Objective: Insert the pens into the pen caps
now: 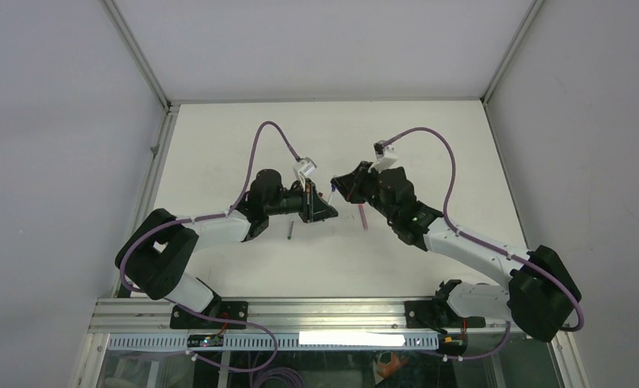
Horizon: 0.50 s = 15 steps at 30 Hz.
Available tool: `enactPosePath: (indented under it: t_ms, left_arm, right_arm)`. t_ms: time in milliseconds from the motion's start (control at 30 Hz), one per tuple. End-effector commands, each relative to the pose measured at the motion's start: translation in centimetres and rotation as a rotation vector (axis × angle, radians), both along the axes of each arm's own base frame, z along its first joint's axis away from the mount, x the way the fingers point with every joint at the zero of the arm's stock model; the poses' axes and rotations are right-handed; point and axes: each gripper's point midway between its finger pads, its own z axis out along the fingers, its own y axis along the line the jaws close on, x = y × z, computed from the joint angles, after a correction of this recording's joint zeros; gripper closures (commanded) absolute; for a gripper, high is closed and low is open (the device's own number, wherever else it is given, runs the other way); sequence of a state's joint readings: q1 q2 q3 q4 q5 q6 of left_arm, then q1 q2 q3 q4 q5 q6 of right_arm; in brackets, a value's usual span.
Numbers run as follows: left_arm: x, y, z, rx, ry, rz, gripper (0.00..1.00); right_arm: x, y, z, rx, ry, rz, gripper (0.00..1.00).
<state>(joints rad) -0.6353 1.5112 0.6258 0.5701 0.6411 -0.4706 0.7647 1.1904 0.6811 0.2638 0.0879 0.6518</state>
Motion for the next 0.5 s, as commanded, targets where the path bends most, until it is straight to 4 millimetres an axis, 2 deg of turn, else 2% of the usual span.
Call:
enactPosePath:
  t_ms: [0,267,467]
  left_arm:
    - [1.59,-0.35,3.12,-0.063,-0.118,0.026,1.0]
    - [1.24,0.13,3.49,-0.061,-0.127,0.037,1.0]
    - [1.4,0.32,3.3,-0.047,-0.132,0.049,1.0]
  right_arm:
    - [-1.42,1.44,-1.25,0.001,0.04,0.067,1.0]
    - [-1.05,1.41,-2.06,-0.025,0.032,0.052,1.0]
    - [-1.02,1.55,-1.72,-0.033,0.02,0.061,1.0]
